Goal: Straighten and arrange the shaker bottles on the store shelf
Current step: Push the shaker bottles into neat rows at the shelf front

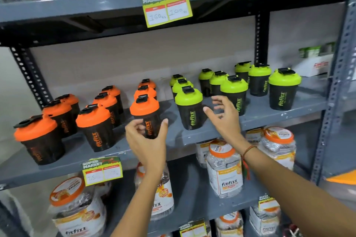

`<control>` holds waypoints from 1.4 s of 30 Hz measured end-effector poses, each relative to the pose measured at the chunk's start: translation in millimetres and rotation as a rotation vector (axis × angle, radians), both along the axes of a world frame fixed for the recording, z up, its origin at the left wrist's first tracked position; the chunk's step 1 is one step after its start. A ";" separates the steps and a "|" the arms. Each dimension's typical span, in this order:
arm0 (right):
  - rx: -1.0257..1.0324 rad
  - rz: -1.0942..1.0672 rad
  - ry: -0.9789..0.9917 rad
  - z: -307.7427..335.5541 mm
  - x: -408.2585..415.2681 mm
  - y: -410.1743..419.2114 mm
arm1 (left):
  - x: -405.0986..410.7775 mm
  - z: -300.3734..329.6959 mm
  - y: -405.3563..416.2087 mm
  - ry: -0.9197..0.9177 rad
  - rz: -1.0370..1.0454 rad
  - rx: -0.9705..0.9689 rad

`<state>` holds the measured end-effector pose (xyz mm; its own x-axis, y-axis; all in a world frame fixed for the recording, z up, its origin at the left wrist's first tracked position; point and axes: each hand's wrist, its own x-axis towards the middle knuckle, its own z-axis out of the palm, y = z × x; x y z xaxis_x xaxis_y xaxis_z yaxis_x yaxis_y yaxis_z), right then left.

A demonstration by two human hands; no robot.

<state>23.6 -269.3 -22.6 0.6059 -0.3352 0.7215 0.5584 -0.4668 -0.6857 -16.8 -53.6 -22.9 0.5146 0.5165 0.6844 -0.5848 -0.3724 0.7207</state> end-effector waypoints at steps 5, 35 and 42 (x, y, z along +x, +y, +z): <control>-0.016 -0.332 -0.245 3.9 -16.9 -51.7 | -9.4 1.5 -74.3 -0.189 -0.202 0.323; -0.284 0.120 0.491 15.4 42.2 -305.9 | 77.2 15.3 -227.3 0.630 -0.203 0.518; -0.270 0.165 0.513 16.1 43.7 -308.5 | 71.8 15.9 -230.7 0.615 -0.158 0.554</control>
